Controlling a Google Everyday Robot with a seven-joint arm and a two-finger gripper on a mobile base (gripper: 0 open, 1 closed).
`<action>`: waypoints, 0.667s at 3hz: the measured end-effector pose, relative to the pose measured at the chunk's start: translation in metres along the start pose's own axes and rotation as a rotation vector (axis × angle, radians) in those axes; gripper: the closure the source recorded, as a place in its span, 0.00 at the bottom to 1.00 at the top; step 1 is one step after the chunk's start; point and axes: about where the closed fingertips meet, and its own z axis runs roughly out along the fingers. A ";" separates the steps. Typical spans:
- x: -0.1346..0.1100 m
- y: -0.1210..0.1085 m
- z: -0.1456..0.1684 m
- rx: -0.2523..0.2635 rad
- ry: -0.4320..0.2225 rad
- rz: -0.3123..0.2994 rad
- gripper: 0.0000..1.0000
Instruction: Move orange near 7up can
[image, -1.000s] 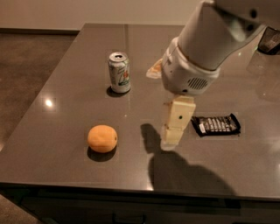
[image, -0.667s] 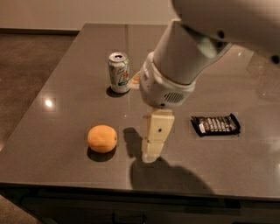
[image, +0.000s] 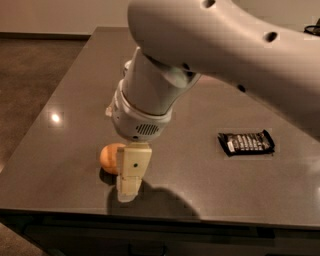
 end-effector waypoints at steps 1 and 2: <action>-0.007 -0.009 0.024 -0.018 0.011 -0.006 0.00; -0.001 -0.016 0.034 -0.029 0.025 -0.003 0.00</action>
Offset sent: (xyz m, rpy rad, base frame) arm 0.0284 0.0185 -0.0440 -0.0515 0.0361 0.0058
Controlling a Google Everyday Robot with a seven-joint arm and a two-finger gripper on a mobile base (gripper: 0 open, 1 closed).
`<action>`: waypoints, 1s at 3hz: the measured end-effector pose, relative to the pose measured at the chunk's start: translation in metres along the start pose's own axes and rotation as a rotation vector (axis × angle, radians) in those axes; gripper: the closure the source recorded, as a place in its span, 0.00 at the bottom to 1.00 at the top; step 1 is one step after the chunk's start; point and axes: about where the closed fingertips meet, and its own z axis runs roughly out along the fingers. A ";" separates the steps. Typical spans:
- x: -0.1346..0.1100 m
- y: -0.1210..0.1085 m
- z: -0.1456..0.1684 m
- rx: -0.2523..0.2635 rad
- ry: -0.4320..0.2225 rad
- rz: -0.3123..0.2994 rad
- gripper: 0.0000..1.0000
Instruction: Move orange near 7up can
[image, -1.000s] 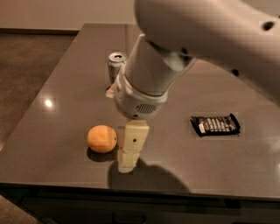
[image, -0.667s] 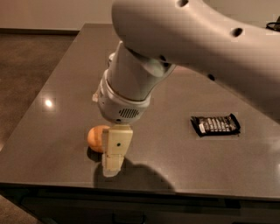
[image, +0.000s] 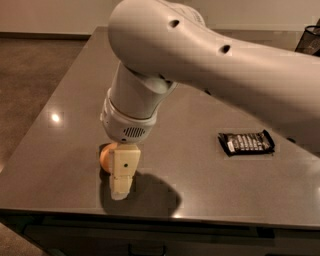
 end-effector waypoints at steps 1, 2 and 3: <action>0.006 -0.005 0.008 -0.015 0.009 0.004 0.00; 0.008 -0.004 0.015 -0.035 0.012 0.001 0.20; 0.011 -0.005 0.017 -0.043 0.014 0.003 0.43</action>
Offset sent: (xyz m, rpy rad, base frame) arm 0.0070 0.0010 -0.0251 -0.0256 0.0530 0.0232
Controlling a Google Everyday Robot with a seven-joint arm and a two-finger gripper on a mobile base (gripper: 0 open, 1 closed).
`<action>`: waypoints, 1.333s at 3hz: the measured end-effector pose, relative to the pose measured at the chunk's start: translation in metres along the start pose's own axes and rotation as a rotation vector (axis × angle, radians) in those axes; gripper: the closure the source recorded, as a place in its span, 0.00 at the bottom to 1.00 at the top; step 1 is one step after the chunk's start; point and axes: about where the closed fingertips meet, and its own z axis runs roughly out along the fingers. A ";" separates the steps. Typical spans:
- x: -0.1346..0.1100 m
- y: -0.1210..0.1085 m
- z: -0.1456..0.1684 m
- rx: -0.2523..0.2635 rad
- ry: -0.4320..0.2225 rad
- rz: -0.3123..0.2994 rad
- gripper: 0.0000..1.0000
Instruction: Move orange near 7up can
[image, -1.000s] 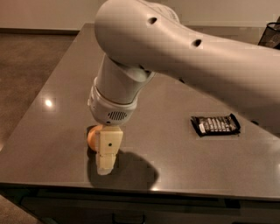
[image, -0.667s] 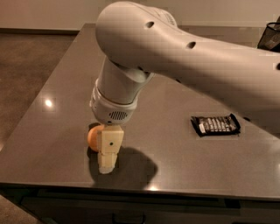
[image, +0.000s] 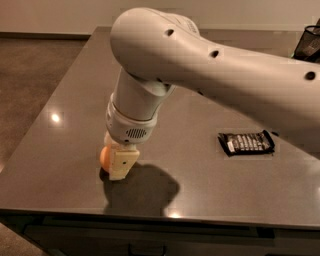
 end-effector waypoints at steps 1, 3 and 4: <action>0.005 -0.004 -0.002 0.004 0.002 0.009 0.65; 0.026 -0.061 -0.030 0.069 -0.019 0.164 1.00; 0.046 -0.099 -0.039 0.110 -0.022 0.266 1.00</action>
Offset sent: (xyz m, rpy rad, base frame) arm 0.0800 -0.0162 0.0325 0.0387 0.0064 -0.2087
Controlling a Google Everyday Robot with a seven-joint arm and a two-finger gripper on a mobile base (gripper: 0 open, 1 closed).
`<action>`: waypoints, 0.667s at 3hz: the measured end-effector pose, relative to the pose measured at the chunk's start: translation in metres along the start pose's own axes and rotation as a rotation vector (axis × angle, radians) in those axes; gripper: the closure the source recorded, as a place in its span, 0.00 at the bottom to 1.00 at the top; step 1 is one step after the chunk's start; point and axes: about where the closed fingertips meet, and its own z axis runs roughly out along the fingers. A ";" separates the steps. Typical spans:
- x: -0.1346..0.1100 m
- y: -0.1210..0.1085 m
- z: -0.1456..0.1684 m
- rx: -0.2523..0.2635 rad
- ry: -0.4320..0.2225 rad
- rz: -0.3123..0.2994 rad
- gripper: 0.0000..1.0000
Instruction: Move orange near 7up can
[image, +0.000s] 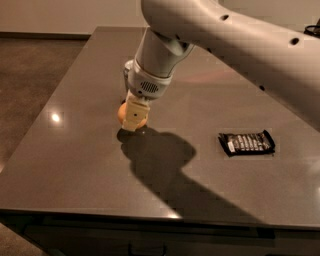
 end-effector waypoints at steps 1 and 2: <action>0.016 -0.029 0.004 0.033 0.022 0.075 1.00; 0.031 -0.048 0.005 0.075 0.042 0.125 0.84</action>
Offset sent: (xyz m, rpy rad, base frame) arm 0.0722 -0.0460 -0.0200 -0.0466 -0.0391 -0.2299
